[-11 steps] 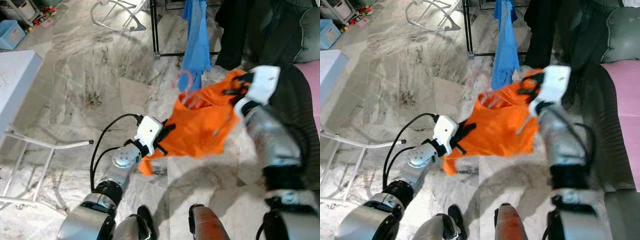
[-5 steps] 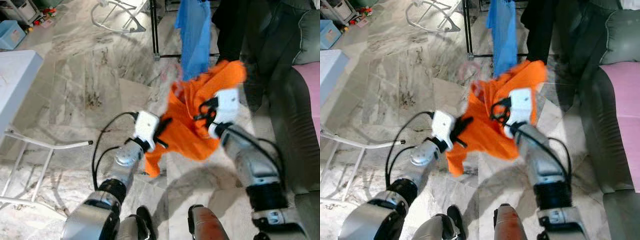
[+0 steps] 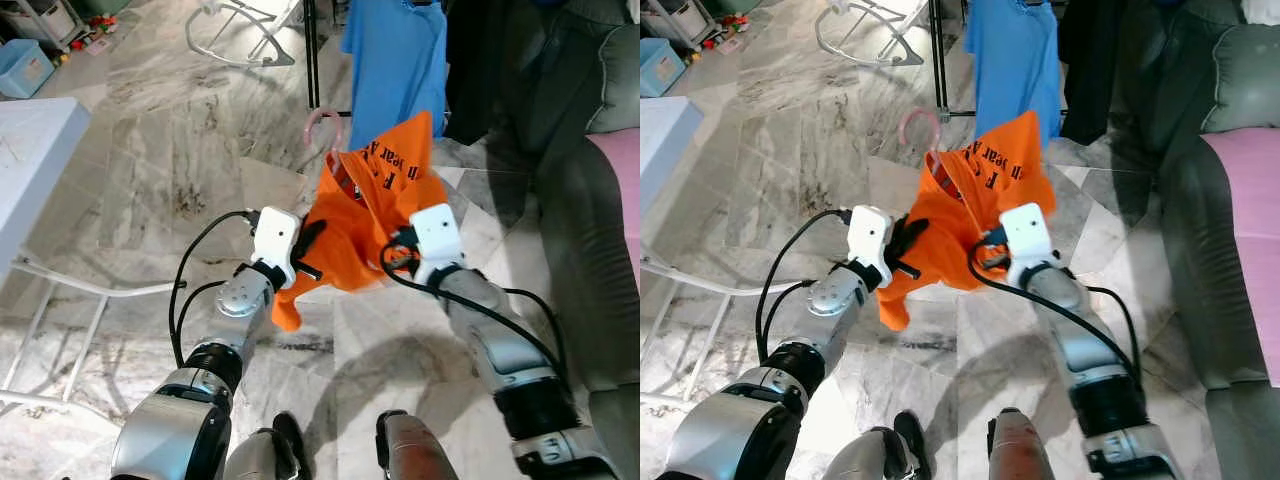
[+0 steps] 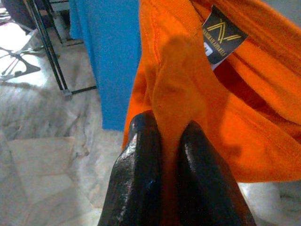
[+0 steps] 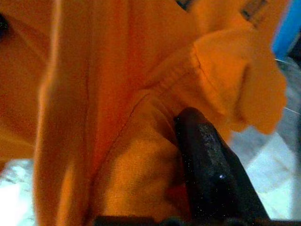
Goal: Hang hanger
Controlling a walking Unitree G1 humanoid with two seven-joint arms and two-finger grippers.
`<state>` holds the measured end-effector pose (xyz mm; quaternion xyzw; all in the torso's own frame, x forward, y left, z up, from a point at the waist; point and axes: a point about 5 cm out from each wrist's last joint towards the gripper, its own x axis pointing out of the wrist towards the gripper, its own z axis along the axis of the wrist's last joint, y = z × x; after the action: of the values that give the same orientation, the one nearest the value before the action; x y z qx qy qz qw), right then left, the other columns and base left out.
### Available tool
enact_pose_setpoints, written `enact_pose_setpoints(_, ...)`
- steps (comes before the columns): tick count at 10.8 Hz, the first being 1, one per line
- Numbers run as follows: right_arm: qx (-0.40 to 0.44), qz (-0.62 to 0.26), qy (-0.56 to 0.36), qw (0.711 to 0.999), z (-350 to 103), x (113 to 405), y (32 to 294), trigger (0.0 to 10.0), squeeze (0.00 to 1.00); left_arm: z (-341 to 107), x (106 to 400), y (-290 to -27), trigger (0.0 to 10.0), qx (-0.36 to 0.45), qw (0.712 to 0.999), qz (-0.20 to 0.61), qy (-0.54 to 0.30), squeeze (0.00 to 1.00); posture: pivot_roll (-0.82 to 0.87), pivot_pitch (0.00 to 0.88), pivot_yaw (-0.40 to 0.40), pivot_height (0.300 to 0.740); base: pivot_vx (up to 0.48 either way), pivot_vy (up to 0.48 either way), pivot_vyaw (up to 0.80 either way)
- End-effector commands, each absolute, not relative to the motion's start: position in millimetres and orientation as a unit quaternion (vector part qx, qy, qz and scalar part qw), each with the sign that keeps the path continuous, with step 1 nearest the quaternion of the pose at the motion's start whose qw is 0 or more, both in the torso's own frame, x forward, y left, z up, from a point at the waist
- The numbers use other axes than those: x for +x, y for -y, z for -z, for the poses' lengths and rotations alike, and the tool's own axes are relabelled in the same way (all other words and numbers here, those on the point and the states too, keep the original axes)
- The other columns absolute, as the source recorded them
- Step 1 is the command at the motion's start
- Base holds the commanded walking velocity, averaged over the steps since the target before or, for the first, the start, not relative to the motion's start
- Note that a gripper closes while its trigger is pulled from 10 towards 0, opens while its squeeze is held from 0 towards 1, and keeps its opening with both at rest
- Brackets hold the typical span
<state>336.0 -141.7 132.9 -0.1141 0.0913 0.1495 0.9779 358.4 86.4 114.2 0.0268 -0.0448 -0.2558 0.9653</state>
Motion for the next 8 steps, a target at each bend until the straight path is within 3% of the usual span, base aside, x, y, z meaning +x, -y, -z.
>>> enact_pose_setpoints(1, -0.125, -0.135, -0.111, 0.977, -120.0, 332.1, 147.5, 10.0, 1.00, -125.9, 366.1, -100.2, 0.0, 0.015, 0.973, 0.219, 0.064, 0.00, -0.34, 0.198, 0.108, 0.740, 0.000, 0.000, 0.00)
enact_pose_setpoints(3, -0.109, -0.133, -0.112, 0.979, -118.7, 332.2, 152.3, 10.0, 1.00, -126.7, 366.9, -100.7, 0.0, 0.019, 0.973, 0.220, 0.063, 0.00, -0.34, 0.200, 0.112, 0.740, 0.000, 0.000, 0.00)
enact_pose_setpoints(6, -0.130, -0.273, -0.152, 0.941, -108.9, 314.7, 141.6, 10.0, 1.00, -129.4, 370.3, -104.2, 0.0, 0.023, 0.976, 0.211, 0.059, 0.00, -0.34, 0.206, 0.113, 0.740, 0.000, 0.000, 0.00)
enact_pose_setpoints(8, -0.150, -0.354, -0.120, 0.915, -119.9, 302.7, 143.2, 10.0, 1.00, -132.0, 369.6, -102.1, 0.0, 0.036, 0.965, 0.253, 0.062, 0.00, -0.34, 0.208, 0.113, 0.740, 0.000, 0.000, 0.00)
